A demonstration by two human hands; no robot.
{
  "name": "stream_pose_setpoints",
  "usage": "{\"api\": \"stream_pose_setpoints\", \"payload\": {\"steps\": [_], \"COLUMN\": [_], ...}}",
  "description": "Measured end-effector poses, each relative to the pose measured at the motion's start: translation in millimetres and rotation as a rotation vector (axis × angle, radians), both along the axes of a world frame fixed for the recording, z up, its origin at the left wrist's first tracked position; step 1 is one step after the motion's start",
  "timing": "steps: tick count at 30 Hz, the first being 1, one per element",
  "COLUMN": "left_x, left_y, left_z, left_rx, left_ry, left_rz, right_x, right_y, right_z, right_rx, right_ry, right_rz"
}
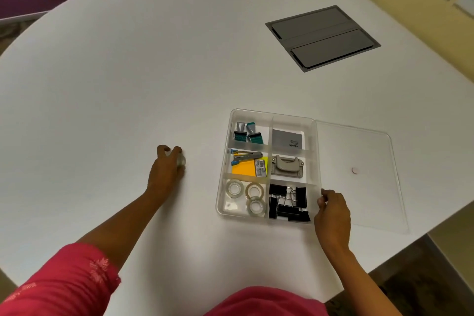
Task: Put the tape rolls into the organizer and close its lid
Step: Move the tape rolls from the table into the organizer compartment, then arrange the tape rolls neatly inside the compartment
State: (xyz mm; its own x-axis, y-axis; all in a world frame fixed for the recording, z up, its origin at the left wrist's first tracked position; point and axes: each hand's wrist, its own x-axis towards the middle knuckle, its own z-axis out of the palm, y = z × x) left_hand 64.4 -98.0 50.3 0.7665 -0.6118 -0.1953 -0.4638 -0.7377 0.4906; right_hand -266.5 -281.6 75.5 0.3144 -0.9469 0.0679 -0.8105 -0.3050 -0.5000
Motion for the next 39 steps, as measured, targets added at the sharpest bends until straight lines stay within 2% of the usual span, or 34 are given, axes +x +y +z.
{"api": "stream_pose_setpoints", "payload": {"steps": [2,5,8,11,13,16,19,29,31,34,37,39], "left_x": [-13.0,-45.8,-84.3,-118.3,-134.5,-139.6,-138.1,-139.4,-136.5,-130.8,-125.7,-123.6], "left_y": [-0.8,-7.6,-14.0,-20.1,-22.0,-25.1,-33.6,-50.1,-46.8,-33.9,-18.7,-10.4], "left_z": [4.2,21.3,41.0,49.0,46.2,41.6,39.0,36.0,37.7,39.5,38.6,36.9], "left_rx": [-0.051,-0.236,-0.285,-0.112,0.039,0.16,0.242,0.369,0.314,0.075,-0.162,-0.236], "left_ry": [0.062,0.098,0.052,-0.041,-0.084,-0.018,-0.034,-0.098,-0.086,-0.012,0.119,0.173], "left_rz": [0.006,0.0,-0.21,-0.444,-0.506,-0.436,-0.403,-0.4,-0.389,-0.322,-0.143,0.011], "right_x": [-0.3,-0.1,0.1,-0.8,-1.7,-0.9,-1.1,-1.1,-1.4,-0.4,5.2,12.3], "right_y": [0.1,0.4,2.5,2.3,2.9,3.6,4.5,7.1,5.2,2.9,8.1,16.8], "right_z": [-1.8,-3.8,-4.6,-4.5,-3.0,-1.6,-2.1,2.7,6.4,15.0,24.2,31.0], "right_rx": [-0.016,-0.025,-0.036,-0.048,-0.048,-0.051,-0.051,-0.012,0.005,0.045,0.051,-0.049], "right_ry": [-0.002,0.004,0.019,0.033,0.035,0.042,0.057,0.062,0.078,0.126,0.212,0.207], "right_rz": [0.001,-0.001,-0.011,-0.007,-0.008,0.001,-0.005,0.005,0.015,0.035,0.021,0.062]}}
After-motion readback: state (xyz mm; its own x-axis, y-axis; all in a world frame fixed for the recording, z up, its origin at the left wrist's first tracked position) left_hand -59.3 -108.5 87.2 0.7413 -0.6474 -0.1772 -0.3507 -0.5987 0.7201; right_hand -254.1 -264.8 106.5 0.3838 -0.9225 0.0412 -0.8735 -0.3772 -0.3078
